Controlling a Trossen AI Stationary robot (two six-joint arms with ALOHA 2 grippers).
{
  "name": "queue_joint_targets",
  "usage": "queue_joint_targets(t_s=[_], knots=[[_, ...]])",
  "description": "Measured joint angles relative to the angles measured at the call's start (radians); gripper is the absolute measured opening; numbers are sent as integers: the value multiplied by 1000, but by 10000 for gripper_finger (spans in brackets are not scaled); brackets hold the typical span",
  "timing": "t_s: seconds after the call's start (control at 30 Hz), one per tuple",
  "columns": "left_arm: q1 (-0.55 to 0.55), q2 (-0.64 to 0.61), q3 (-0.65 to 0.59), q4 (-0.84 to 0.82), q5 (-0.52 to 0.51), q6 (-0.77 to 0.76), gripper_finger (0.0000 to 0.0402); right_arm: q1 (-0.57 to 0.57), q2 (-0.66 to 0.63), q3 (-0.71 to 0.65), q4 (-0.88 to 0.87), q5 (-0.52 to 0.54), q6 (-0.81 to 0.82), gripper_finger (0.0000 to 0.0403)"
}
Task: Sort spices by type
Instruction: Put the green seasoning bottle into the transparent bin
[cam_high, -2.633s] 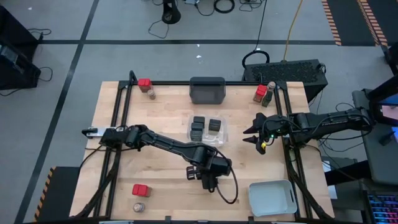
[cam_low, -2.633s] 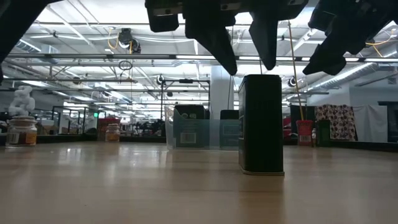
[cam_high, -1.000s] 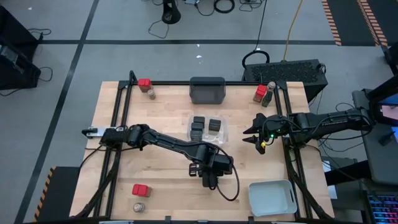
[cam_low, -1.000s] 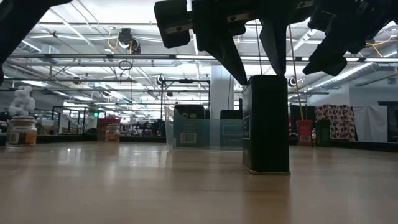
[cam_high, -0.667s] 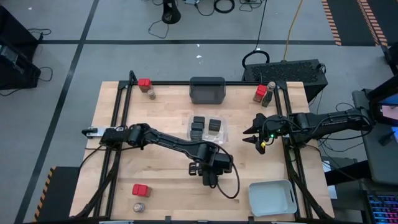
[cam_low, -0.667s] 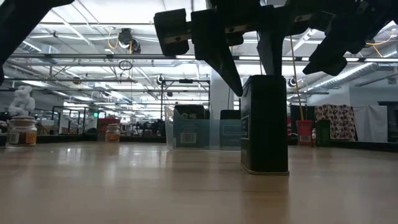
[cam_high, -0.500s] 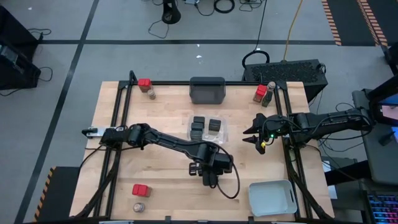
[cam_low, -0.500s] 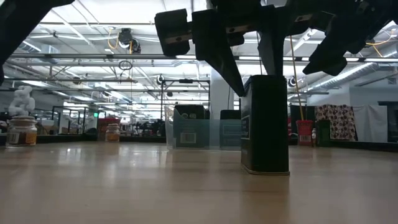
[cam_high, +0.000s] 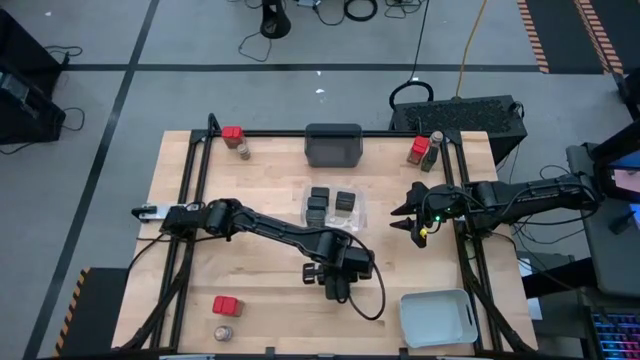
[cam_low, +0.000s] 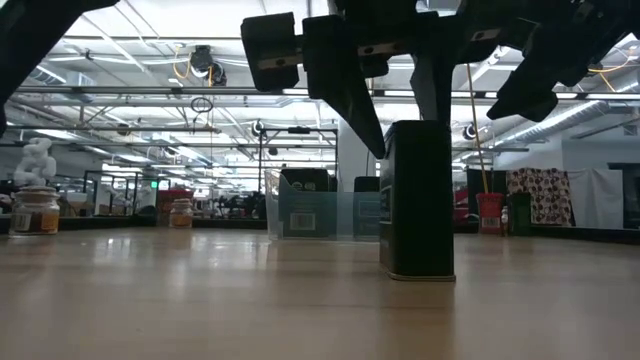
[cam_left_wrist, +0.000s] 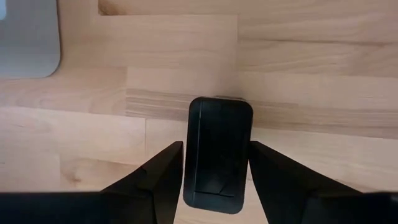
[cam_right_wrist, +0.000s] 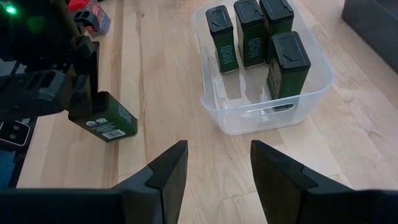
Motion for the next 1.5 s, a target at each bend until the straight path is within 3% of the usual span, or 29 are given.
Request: queue_joint_targets(t_s=[0.77,1.03,1.37,1.5], knots=[[0,0,0,-6,0,-2,186,0,0,0,0,0,-1,157],[0,0,0,-10,0,-2,148,0,0,0,1,0,-2,157],[0,0,0,-11,-2,-2,146,0,0,0,1,0,-2,157],[0,0,21,-19,-62,-34,146,0,0,0,1,0,-3,157]])
